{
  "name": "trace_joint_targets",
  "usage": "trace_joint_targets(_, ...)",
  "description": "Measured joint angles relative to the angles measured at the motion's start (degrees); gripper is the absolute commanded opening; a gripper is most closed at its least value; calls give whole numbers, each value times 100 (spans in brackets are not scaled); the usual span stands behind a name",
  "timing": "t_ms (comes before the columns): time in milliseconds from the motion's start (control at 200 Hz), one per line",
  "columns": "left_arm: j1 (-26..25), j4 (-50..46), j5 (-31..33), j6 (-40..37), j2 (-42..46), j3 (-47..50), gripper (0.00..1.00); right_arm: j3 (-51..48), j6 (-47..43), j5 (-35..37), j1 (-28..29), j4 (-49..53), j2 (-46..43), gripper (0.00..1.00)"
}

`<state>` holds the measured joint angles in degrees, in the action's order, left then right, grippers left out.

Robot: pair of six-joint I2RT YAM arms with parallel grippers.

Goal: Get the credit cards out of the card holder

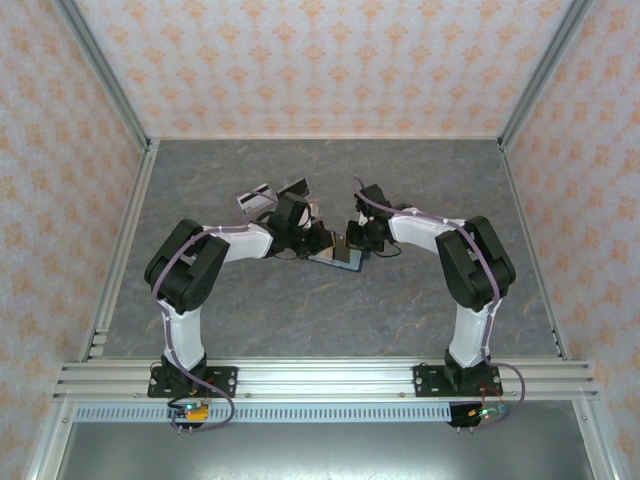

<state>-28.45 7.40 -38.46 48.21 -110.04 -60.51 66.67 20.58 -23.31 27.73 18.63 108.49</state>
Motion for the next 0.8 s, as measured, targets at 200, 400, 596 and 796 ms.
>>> trace_joint_targets(200, 2, 0, 7, -22, 7, 4, 0, 0, 0, 15, 0, 0, 0, 12)
trace_joint_targets(400, 94, -175, 59, -210, 199, 72, 0, -72, -7, 22, -2, -76, -42, 13)
trace_joint_targets(596, 313, -487, 142, -533, 682, 208, 0, -507, -42, 103, -2, -236, -411, 19)
trace_joint_targets(796, 398, -662, 142, -745, 890, 227, 0, -970, -33, -236, -2, -551, -890, 43)
